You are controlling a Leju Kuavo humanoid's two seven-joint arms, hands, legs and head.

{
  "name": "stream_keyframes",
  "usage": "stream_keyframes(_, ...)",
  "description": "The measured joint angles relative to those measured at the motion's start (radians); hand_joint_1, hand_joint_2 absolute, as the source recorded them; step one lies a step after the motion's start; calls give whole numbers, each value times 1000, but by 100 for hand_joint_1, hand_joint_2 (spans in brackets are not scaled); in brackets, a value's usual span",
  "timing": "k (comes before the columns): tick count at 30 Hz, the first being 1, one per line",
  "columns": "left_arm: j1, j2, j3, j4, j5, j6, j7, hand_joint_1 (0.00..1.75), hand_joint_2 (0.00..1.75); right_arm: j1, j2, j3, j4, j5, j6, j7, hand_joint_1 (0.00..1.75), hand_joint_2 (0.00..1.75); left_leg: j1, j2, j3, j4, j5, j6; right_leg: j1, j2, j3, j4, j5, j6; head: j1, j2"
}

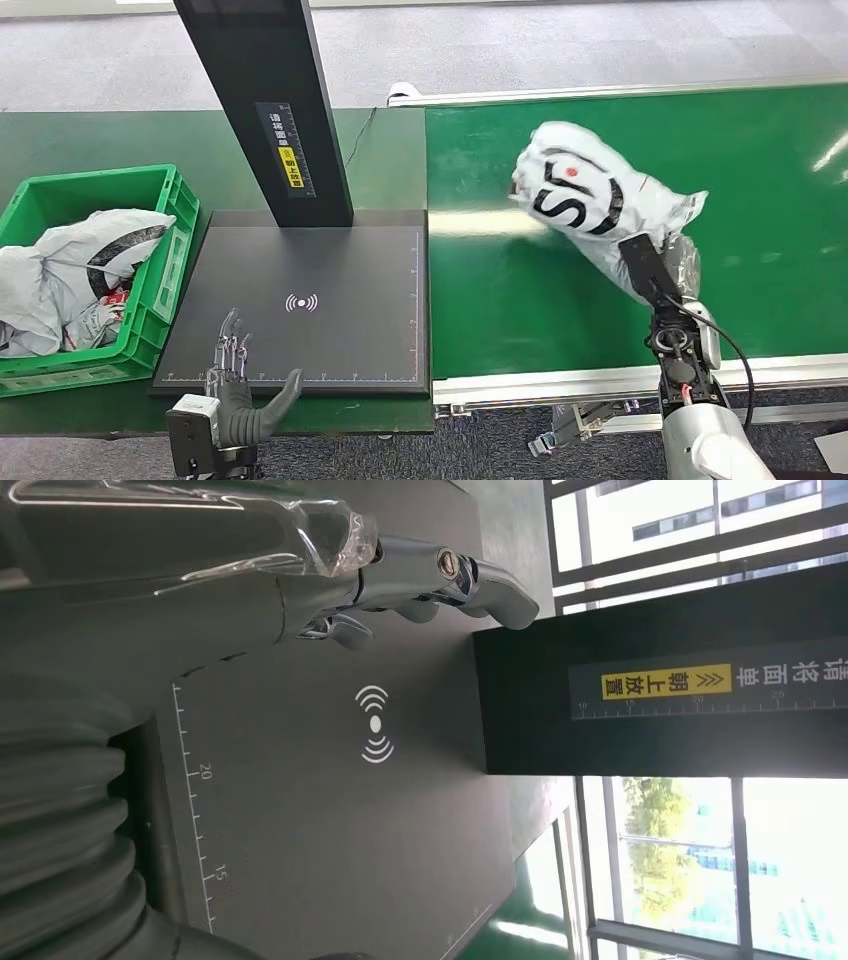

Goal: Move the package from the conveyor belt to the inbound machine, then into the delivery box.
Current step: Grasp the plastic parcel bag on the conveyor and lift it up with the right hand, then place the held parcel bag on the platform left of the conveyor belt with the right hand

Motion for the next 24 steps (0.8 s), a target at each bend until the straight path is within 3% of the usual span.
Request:
stream_keyframes(10,5,-2,1,9,2,28,-16,0,175,17,56,-47,-141,-161,18,-100,175,175,0,0,0,0,0,0,0,0,0,0,0,0,0,0)
stream_keyframes(16,4,-4,1,14,2,33,-20,0,175,91,125,60,-288,-216,107,-101,175,175,1,1,1,0,0,0,1,1,0,0,0,0,0,0)
stream_keyframes(24,5,-4,3,15,1,33,-20,0,175,123,160,182,-335,-231,109,-90,175,175,1,0,1,0,0,0,1,0,0,0,0,0,0,0)
